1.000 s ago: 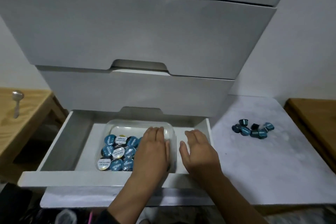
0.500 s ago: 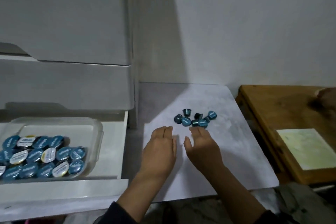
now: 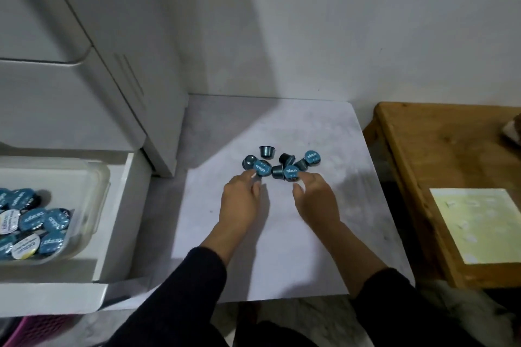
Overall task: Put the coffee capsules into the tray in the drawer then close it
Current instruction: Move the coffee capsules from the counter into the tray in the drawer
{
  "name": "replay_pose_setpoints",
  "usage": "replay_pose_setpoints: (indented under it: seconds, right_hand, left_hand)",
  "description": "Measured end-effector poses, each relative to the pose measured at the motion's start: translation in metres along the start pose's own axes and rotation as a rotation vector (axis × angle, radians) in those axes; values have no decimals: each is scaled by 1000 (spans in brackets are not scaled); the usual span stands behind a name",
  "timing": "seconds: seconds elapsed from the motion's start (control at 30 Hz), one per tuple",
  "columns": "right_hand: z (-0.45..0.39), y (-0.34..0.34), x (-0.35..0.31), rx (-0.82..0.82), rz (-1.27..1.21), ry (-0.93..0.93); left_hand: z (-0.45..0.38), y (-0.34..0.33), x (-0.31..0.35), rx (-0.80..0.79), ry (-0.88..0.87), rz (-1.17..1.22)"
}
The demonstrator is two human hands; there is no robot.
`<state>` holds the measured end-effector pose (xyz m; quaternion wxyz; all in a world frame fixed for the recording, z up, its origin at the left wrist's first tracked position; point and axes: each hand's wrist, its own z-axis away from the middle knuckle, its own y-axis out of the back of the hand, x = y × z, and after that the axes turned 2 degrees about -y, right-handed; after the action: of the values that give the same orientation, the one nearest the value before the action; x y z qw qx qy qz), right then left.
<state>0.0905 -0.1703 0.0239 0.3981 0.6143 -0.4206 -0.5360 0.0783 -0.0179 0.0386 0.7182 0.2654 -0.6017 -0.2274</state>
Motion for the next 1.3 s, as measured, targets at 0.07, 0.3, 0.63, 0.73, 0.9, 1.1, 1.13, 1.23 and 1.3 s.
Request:
replay_pose_setpoints:
  seconds: [0.07, 0.3, 0.63, 0.73, 0.9, 1.1, 1.13, 1.23, 1.3]
  right_hand:
    - [-8, -6, 5, -22, -89, -31]
    - [-31, -12, 7, -97, -268, -212]
    - [-36, -7, 13, -189, -556, -469]
    - [-34, -8, 14, -182, -632, -539]
    - [-35, -1, 15, -166, -783, -607]
    - [-38, 21, -2, -84, -992, -534]
    - [-39, 27, -7, -88, -1044, -527]
    - [-43, 48, -28, -144, -1136, -489]
    - [-43, 63, -45, -180, -1153, -451]
  left_hand:
    - [-10, -8, -2, 43, 9, 22]
    - [-33, -27, -6, 98, 117, 78]
    - [-44, -31, 5, 225, 344, 415]
    - [-41, -29, 9, 256, 432, 520]
    - [-37, -21, 12, 216, 448, 556]
    - [-28, 7, 25, 248, 345, 675]
    - [-26, 15, 26, 248, 321, 694]
    - [-19, 42, 29, 216, 242, 744]
    - [-13, 62, 30, 190, 187, 767]
